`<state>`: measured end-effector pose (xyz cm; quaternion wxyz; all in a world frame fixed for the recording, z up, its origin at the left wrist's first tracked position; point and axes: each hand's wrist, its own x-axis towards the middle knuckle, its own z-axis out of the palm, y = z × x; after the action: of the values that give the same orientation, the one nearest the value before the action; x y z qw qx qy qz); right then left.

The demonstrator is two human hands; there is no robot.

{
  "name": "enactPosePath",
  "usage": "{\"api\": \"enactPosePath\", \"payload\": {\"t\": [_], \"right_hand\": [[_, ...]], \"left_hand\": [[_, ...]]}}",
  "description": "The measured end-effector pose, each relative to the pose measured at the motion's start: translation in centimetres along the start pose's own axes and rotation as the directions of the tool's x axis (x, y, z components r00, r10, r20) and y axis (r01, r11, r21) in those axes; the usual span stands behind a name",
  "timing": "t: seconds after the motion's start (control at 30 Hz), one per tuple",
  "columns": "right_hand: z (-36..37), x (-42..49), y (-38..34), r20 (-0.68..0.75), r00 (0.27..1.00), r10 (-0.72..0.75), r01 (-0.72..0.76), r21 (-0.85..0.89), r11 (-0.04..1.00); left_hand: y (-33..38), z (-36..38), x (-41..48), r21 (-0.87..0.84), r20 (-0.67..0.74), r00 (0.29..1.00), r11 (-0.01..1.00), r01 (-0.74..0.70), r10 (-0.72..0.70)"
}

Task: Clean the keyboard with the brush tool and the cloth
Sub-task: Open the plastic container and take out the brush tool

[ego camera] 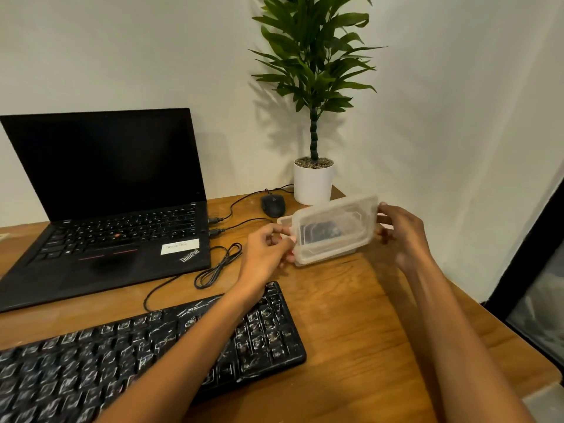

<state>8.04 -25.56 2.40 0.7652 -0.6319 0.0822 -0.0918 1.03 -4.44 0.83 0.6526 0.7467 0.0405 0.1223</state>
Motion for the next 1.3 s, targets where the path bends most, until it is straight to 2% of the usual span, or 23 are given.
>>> {"api": "enactPosePath", "payload": {"t": [0.1,0.2,0.4,0.53,0.83,1.3], "right_hand": [[-1.1,-1.1,0.2,-0.012,0.999,0.047,-0.047,0.023,0.999],[-2.0,-1.7,0.6,-0.02,0.998,0.067,-0.067,-0.007,0.998],[-3.8,-2.2,1.8,0.014,0.993,0.115,-0.108,-0.247,0.963],[-4.4,-2.8,2.7,0.018,0.999,0.05,-0.039,-0.394,0.918],[-4.4,-2.8,3.8,-0.012,0.992,-0.126,0.094,-0.598,0.796],[-4.4,-2.2,4.2,0.013,0.986,-0.163,0.135,-0.628,0.767]], "left_hand": [[0.4,-0.2,-1.3,-0.084,0.051,0.996,0.993,0.083,-0.079],[0.7,-0.2,-1.9,-0.047,0.11,0.982,0.986,0.161,-0.155],[0.9,0.4,-2.8,0.224,0.13,0.968,0.957,0.183,-0.215],[0.8,1.0,-3.0,0.409,0.108,0.964,0.895,0.181,-0.244],[0.8,2.0,-2.8,0.529,0.057,0.977,0.836,0.147,-0.207],[0.2,1.1,-1.7,0.59,0.048,0.987,0.802,0.095,-0.152]]}}
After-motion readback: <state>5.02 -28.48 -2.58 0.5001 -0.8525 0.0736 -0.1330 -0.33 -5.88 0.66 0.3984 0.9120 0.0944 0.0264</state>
